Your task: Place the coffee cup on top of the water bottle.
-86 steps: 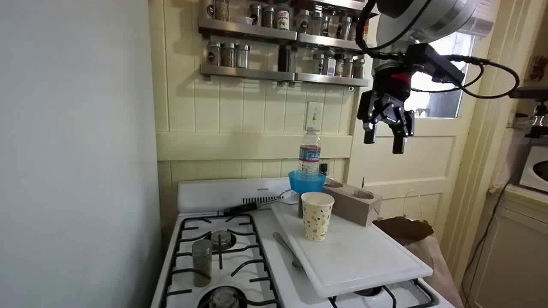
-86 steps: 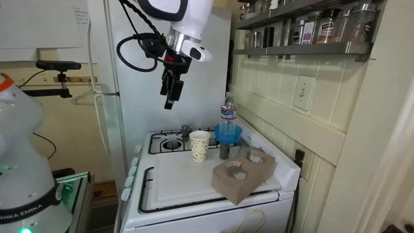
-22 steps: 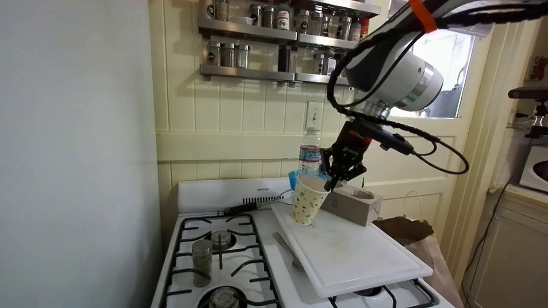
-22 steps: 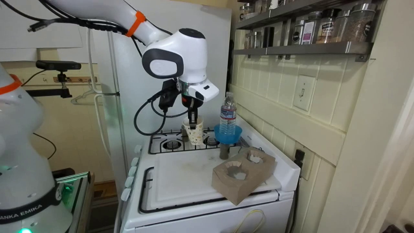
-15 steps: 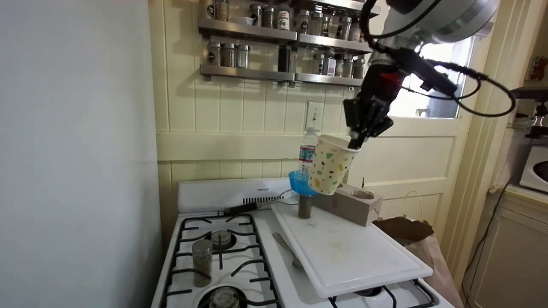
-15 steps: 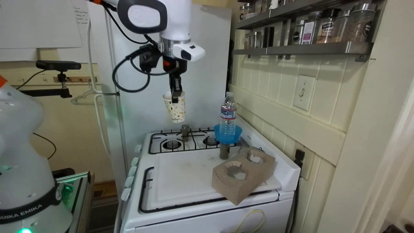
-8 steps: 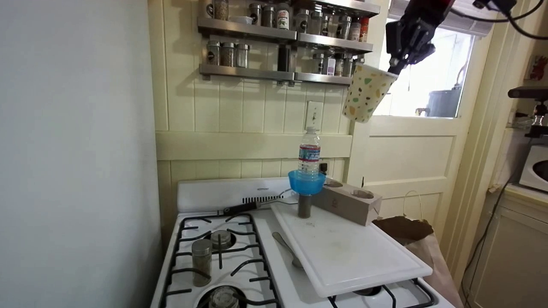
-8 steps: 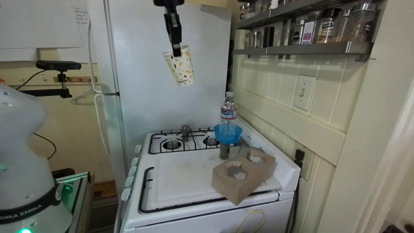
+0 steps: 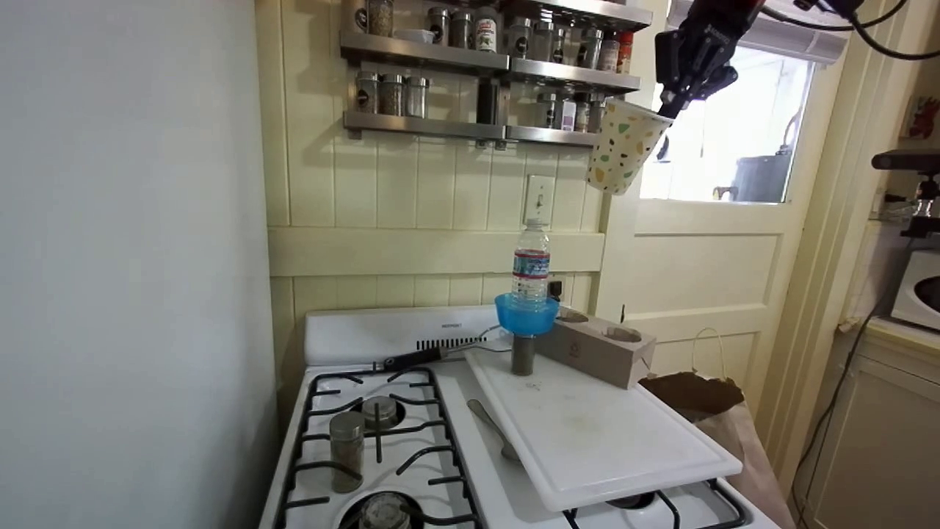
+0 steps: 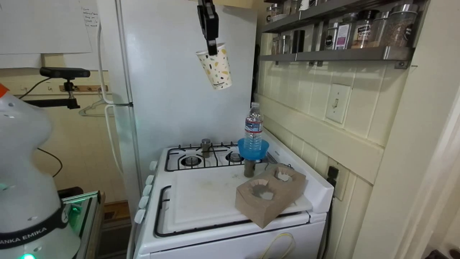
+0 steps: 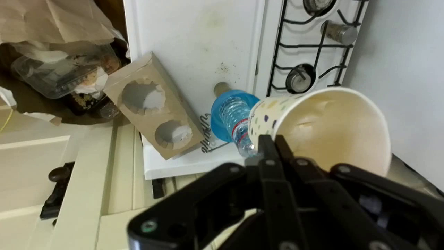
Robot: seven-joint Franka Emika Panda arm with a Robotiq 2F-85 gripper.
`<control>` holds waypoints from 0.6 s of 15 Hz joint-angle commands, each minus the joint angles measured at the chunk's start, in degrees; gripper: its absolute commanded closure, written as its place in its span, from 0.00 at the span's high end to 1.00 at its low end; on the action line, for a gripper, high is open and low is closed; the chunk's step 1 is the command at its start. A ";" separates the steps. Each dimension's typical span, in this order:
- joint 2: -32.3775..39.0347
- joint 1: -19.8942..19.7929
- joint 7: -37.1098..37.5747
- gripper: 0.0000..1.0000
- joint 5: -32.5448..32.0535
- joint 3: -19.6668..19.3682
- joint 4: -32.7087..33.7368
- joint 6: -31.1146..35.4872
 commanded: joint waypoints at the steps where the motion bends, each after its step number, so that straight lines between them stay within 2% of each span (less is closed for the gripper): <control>1: 7.68 -0.57 -0.75 0.01 -3.78 0.26 8.99 -0.27; 5: 16.45 0.66 -1.46 0.01 3.38 -2.19 19.29 -4.53; 7: 19.55 0.43 -1.17 0.01 10.83 -3.50 22.51 -7.00; 8: 15.77 -0.45 -0.55 0.03 6.11 -1.39 17.49 -3.03; 9: 17.52 -0.56 -0.59 0.03 8.22 -1.75 19.27 -3.93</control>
